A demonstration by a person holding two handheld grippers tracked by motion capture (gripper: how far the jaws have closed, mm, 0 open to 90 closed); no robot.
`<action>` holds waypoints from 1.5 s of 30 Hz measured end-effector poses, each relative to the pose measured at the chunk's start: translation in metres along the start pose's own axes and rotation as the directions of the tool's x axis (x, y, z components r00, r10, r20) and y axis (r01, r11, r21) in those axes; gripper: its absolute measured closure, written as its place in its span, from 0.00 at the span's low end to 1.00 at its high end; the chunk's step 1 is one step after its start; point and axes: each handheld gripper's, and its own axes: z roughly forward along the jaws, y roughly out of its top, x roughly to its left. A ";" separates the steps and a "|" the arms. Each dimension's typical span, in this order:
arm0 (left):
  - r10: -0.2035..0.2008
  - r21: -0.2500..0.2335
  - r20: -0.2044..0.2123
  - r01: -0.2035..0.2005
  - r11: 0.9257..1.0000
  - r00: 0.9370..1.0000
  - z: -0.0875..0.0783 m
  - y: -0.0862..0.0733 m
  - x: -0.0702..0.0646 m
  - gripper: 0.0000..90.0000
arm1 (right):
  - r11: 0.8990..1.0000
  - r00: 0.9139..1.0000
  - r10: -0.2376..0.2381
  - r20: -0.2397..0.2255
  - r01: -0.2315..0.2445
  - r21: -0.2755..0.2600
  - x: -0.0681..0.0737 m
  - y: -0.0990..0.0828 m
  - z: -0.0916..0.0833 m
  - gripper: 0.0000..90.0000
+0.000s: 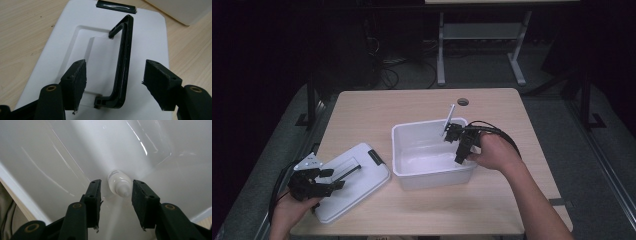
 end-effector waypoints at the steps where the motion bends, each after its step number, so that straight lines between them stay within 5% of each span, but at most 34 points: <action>1: 0.000 0.000 0.000 0.000 1.000 1.000 0.000 0.000 0.000 0.38 | 1.000 1.000 0.000 0.000 0.000 0.000 0.000 0.000 0.000 0.65; 25: 0.006 -0.003 0.006 -0.006 1.000 1.000 0.001 0.001 0.000 0.37 | 0.999 0.999 0.010 0.041 -0.008 -0.047 0.005 -0.003 -0.045 0.63; 45: 0.002 -0.010 0.003 -0.002 1.000 1.000 0.000 0.001 -0.001 0.37 | 0.995 0.996 0.047 0.069 -0.041 -0.087 0.005 -0.036 -0.081 0.61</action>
